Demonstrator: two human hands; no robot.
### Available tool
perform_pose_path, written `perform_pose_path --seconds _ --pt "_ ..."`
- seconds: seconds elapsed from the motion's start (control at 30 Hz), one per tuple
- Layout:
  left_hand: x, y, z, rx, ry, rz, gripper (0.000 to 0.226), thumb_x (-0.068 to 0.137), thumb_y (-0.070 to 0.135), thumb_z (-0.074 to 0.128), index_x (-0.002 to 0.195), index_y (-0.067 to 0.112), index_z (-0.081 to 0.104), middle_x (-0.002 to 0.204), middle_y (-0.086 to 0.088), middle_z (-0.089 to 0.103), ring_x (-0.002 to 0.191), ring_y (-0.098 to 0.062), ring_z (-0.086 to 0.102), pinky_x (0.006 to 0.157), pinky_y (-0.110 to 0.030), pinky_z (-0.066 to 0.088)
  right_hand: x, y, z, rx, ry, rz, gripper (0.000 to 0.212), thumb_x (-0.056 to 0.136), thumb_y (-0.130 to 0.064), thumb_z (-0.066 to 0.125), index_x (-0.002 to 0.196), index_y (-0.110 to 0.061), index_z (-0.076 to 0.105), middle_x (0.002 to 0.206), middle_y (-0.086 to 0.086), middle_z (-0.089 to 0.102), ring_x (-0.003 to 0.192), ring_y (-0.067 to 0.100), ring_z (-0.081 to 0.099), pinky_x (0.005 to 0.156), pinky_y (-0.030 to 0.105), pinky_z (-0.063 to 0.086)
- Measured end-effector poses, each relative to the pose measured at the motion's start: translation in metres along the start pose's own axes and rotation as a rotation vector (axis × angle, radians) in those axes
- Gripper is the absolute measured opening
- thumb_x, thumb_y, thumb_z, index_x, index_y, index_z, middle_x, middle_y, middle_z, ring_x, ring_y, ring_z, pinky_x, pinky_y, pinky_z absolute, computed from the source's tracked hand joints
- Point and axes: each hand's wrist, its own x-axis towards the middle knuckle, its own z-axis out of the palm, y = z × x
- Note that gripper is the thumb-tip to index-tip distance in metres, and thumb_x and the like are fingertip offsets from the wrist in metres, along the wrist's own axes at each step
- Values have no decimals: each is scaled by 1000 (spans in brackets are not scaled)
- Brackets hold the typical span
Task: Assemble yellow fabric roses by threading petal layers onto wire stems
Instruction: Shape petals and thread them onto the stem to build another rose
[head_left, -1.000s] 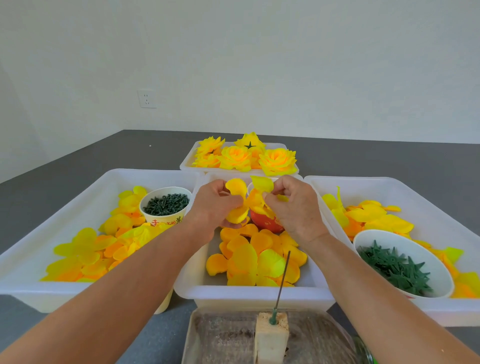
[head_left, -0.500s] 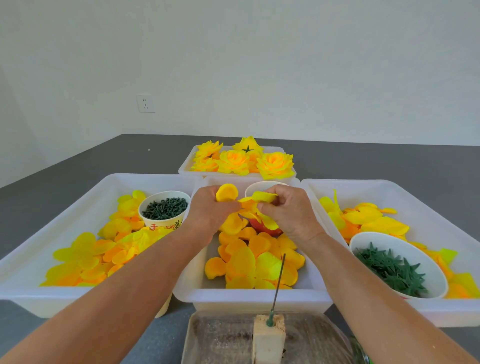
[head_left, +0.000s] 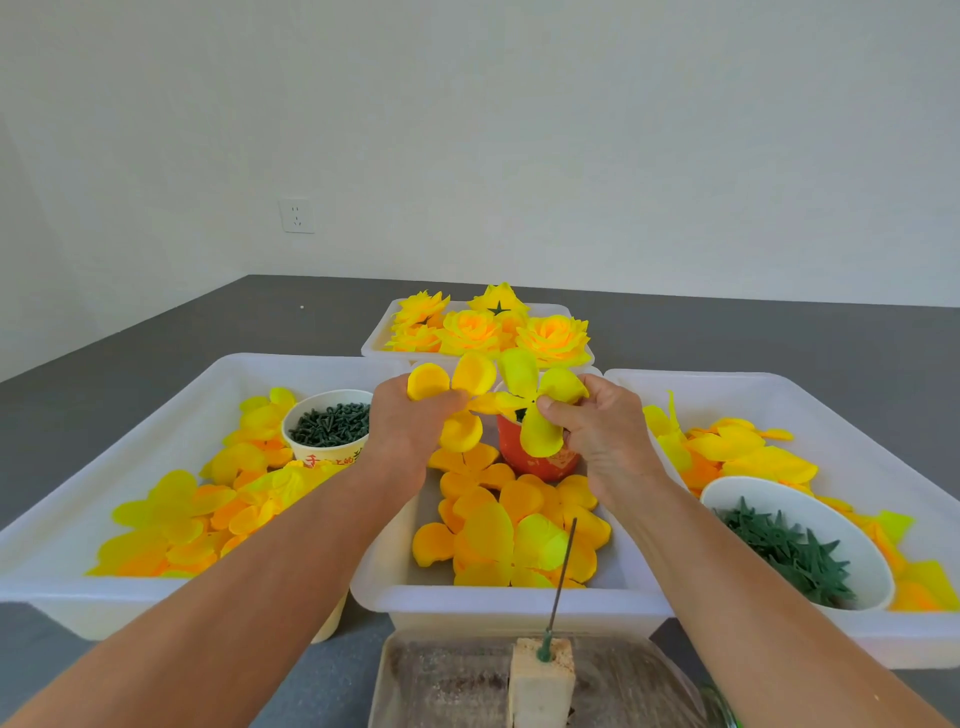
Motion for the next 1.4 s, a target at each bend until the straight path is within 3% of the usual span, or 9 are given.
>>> perform_pose_path --seconds 0.17,0.3,0.43,0.6,0.73,0.93,1.13,1.27,1.4 --pt "-5 3 -2 -51 19 76 11 82 9 68 83 5 59 79 -16 55 74 -25 50 67 -36 42 0 0 0 35 -7 -36 21 81 -5 70 80 -24 64 87 4 69 84 20 64 76 35 53" --pt "-5 5 -2 -35 -26 116 17 77 2 71 82 16 63 85 -12 63 80 -27 56 69 -39 49 1 1 -2 26 -12 -30 18 81 -6 70 84 -23 65 94 9 69 89 25 65 80 40 53" --pt "-4 3 -2 61 -90 78 30 74 -4 70 94 17 65 98 -18 64 79 -27 61 63 -36 55 1 1 -4 -32 48 -98 20 82 -5 68 76 -23 63 82 8 69 66 13 62 63 28 54" --pt "-3 0 -2 201 -134 72 26 73 -5 71 91 12 65 92 -11 67 85 -24 61 75 -42 54 1 1 -6 -94 44 -92 9 77 -2 71 80 -9 66 87 21 67 70 23 61 65 41 55" --pt "-4 -2 -1 212 -192 103 26 71 -2 76 92 9 65 87 -6 67 78 -15 60 69 -32 50 1 0 -6 -93 10 -47 19 73 -5 76 75 -20 64 79 7 68 74 24 65 68 40 56" --pt "-6 -1 1 198 -202 175 28 76 -5 70 81 22 64 75 5 65 71 -10 58 62 -20 48 4 1 -8 37 132 -42 29 72 5 73 64 -21 60 60 -4 61 55 13 56 51 26 47" --pt "2 -4 -5 250 -37 193 17 77 -2 68 79 14 63 81 -14 62 75 -23 54 72 -44 51 7 -2 -17 78 303 -42 10 74 3 71 77 1 62 88 34 62 68 25 52 63 37 47" --pt "3 -4 -5 228 -38 159 21 76 -1 67 73 19 62 80 -16 63 73 -24 53 70 -46 51 5 -1 -18 46 250 -35 11 75 1 71 82 4 63 79 24 60 69 25 53 61 36 48" --pt "5 -7 -3 297 -25 185 17 75 -1 61 67 13 54 62 -5 48 62 -21 41 60 -36 38 5 -4 -17 71 114 0 18 77 -3 70 70 -19 65 82 11 64 74 24 59 65 34 49"
